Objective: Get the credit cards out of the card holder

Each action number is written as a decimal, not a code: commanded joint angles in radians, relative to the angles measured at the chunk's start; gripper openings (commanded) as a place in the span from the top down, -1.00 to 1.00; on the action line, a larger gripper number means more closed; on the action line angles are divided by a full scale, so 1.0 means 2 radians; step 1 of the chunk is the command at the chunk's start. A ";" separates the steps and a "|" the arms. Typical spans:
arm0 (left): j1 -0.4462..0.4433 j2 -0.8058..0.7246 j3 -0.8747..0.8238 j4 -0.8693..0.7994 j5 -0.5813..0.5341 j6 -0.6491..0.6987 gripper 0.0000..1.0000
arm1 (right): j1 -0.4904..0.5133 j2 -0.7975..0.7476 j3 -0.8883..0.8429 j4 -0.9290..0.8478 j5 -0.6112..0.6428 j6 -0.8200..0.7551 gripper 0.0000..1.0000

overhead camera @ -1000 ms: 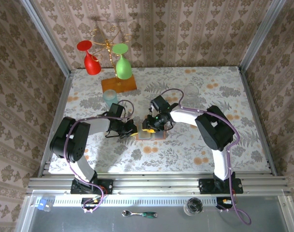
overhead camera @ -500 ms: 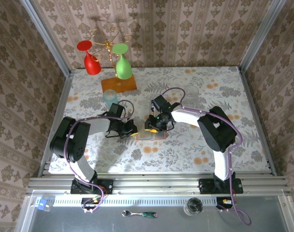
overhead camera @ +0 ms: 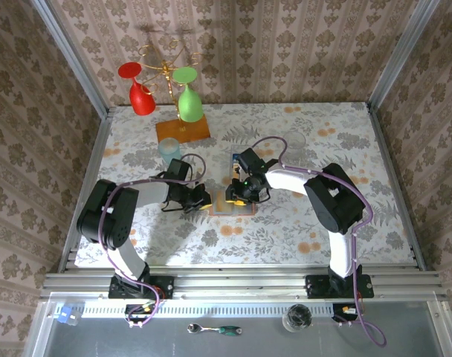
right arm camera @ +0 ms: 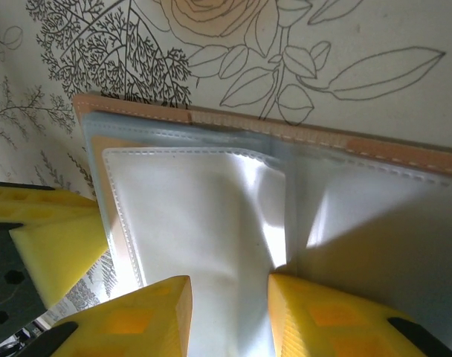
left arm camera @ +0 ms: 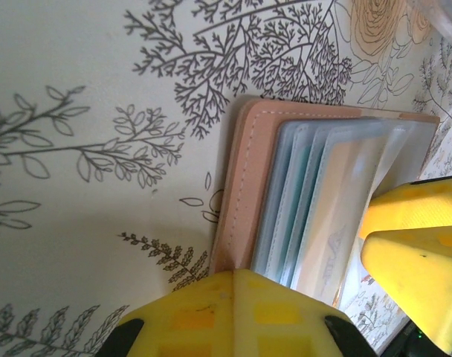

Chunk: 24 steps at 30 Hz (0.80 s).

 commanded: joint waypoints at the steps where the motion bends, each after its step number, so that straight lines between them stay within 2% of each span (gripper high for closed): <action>1: 0.011 -0.018 0.010 -0.025 -0.002 0.009 1.00 | -0.006 -0.017 -0.018 0.004 0.000 0.006 0.33; 5: 0.011 -0.034 0.014 -0.012 0.009 -0.004 0.98 | -0.009 -0.018 -0.028 0.021 -0.010 0.014 0.33; 10: 0.004 -0.033 0.015 0.030 0.042 -0.040 0.80 | -0.012 -0.020 -0.035 0.032 -0.018 0.019 0.33; 17: -0.015 -0.010 0.020 0.073 0.054 -0.074 0.60 | -0.015 -0.020 -0.041 0.040 -0.023 0.021 0.33; 24: -0.033 0.005 0.020 0.084 0.054 -0.086 0.58 | -0.017 -0.021 -0.045 0.042 -0.025 0.021 0.34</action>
